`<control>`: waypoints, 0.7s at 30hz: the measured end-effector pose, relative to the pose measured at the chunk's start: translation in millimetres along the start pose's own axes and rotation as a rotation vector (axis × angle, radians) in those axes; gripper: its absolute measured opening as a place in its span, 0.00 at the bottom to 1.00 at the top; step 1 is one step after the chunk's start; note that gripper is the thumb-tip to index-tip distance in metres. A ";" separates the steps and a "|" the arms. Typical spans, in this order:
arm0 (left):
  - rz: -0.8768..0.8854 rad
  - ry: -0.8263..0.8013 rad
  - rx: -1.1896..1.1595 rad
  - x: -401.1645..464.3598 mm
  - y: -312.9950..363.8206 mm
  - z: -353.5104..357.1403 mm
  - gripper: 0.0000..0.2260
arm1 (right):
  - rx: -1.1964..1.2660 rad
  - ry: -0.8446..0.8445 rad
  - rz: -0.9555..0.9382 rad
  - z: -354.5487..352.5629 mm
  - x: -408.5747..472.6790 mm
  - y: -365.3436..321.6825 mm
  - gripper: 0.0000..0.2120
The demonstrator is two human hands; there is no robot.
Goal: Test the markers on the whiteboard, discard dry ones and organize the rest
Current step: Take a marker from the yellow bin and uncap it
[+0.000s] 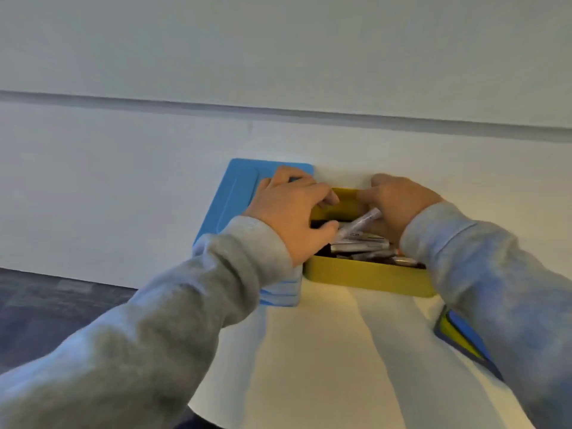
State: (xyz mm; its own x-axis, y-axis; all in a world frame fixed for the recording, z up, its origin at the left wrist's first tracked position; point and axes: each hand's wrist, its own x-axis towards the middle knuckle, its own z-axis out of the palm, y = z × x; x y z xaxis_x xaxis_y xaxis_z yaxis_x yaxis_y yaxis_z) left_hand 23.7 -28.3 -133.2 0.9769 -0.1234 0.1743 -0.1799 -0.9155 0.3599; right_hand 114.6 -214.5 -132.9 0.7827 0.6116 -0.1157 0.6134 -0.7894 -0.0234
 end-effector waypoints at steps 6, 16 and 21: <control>0.064 0.013 -0.040 -3.9 -1.6 -4.7 0.24 | 0.280 0.305 0.017 -30.4 -40.3 -13.9 0.05; 0.146 0.135 -0.374 -6.9 -6.4 -1.4 0.11 | 1.326 0.556 0.052 -48.5 -50.7 -20.6 0.04; 0.194 0.147 -0.421 -6.4 -8.6 -1.9 0.07 | 1.742 0.375 0.121 -26.4 -34.9 -35.6 0.08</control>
State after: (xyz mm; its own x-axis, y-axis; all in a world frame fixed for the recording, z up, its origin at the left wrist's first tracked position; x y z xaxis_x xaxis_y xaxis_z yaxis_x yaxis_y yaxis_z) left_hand 18.8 -18.9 -135.7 0.8995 -0.1931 0.3920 -0.4178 -0.6427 0.6422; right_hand 68.2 -206.4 -101.8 0.9426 0.3338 0.0077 -0.0581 0.1867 -0.9807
